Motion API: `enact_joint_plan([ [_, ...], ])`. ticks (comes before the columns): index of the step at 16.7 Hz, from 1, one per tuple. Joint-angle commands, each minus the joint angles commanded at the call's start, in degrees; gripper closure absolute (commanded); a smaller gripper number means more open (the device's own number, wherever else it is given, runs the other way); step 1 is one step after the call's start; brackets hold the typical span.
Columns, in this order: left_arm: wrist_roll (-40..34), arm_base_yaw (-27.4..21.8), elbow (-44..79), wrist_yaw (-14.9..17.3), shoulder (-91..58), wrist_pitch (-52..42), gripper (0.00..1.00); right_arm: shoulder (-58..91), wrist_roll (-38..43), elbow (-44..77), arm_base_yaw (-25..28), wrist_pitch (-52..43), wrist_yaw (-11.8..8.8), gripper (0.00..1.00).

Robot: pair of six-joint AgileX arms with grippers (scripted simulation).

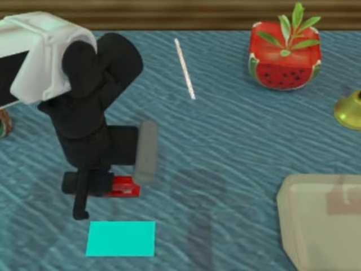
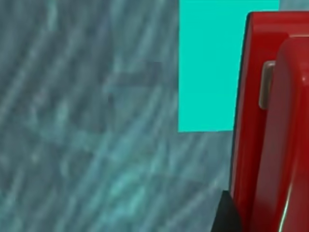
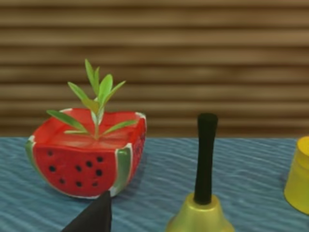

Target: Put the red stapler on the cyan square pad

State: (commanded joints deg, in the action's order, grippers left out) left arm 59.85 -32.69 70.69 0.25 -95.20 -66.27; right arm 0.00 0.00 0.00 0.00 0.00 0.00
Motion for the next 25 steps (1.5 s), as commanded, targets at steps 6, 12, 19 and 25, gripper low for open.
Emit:
enact_joint_plan([
  [6, -2.87, -0.56, -3.1, 0.02, 3.16, 0.32, 1.0, 0.0, 0.0, 0.0, 0.0, 0.0, 0.0, 0.0],
  [12, -3.04, -0.48, -6.83, -0.02, 0.67, 6.8, 1.0, 0.0, 0.0, 0.0, 0.0, 0.0, 0.0, 0.0],
  [19, -3.45, -1.3, -16.96, 0.04, -5.7, 23.18, 1.0, 0.0, 0.0, 0.0, 0.0, 0.0, 0.0, 0.0],
  [25, -3.48, -1.32, -17.4, 0.04, -5.98, 23.75, 0.92, 0.0, 0.0, 0.0, 0.0, 0.0, 0.0, 0.0],
])
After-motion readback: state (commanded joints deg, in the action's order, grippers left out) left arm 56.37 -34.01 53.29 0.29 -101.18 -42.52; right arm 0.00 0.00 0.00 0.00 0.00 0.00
